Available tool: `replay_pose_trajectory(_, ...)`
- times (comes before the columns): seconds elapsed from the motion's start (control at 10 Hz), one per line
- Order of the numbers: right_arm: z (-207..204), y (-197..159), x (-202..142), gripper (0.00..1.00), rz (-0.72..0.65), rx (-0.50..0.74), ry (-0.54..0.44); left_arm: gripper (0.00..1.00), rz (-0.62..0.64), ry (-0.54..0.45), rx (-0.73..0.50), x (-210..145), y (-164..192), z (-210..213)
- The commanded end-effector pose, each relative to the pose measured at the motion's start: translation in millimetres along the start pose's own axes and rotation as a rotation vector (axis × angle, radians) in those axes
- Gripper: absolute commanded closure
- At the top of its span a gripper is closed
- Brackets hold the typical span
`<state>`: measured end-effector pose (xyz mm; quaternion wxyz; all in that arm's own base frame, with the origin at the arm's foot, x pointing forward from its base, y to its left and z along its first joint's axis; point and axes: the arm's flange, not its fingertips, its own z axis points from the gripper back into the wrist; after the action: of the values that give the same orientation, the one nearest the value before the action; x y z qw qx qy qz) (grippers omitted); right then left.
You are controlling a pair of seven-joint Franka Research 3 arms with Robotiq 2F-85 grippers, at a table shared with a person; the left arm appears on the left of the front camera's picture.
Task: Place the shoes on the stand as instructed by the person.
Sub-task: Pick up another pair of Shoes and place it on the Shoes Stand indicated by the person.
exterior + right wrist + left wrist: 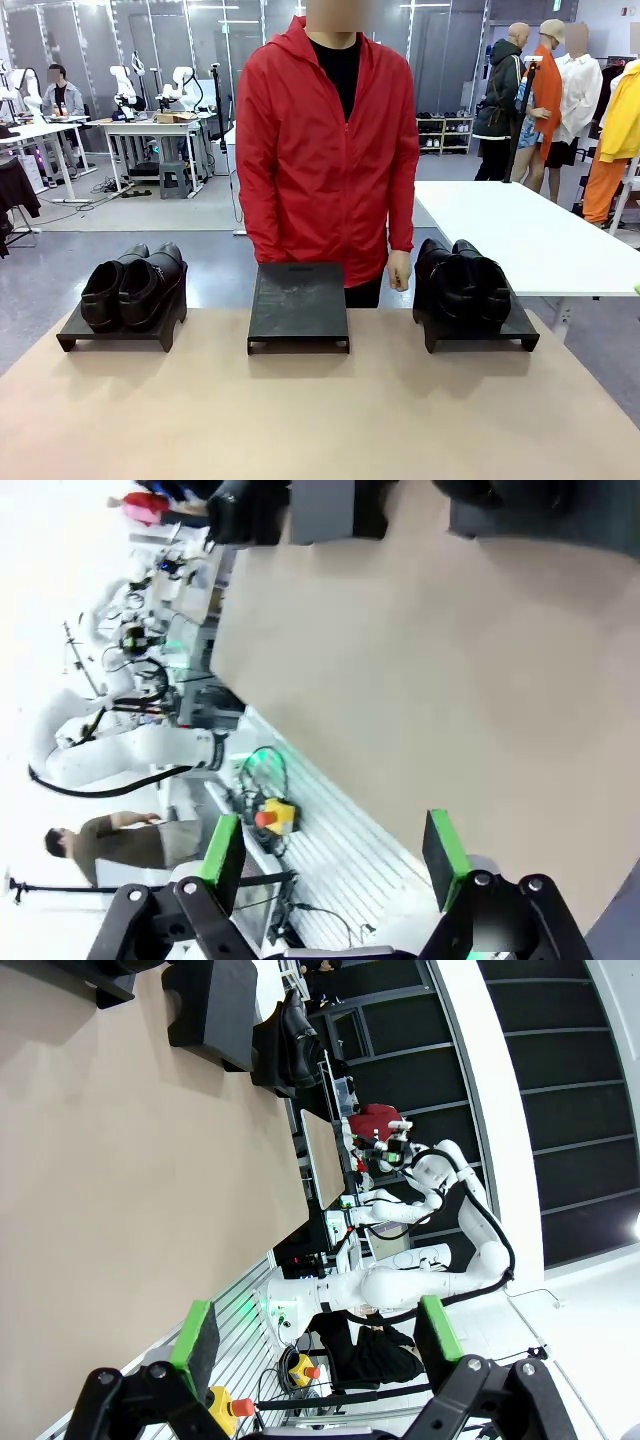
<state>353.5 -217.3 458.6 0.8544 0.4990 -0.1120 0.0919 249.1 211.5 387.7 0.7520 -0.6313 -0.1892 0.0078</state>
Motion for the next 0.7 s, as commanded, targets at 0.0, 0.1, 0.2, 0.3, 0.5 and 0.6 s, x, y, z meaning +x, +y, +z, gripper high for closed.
replay_pose_trajectory(0.0,-2,-56,-28,0.10,-0.033,0.160,-0.044,0.00,-0.021,0.007,-0.010,-4,-2,0)
replay_pose_trajectory(0.1,-7,-77,-38,0.10,-0.053,0.196,-0.055,0.00,-0.021,0.007,-0.010,-4,-2,0)
replay_pose_trajectory(0.2,-12,-92,-43,0.10,-0.076,0.219,-0.053,0.00,-0.021,0.007,-0.010,-4,-2,0)
replay_pose_trajectory(0.3,-18,-98,-42,0.10,-0.088,0.234,-0.050,0.00,-0.021,0.007,-0.010,-4,-2,0)
replay_pose_trajectory(0.5,-20,-98,-59,0.10,-0.102,0.204,-0.049,0.00,-0.021,0.007,-0.010,-4,-2,0)
replay_pose_trajectory(0.6,-20,-98,-59,0.10,-0.102,0.204,-0.049,0.00,-0.021,0.007,-0.010,-4,-2,0)
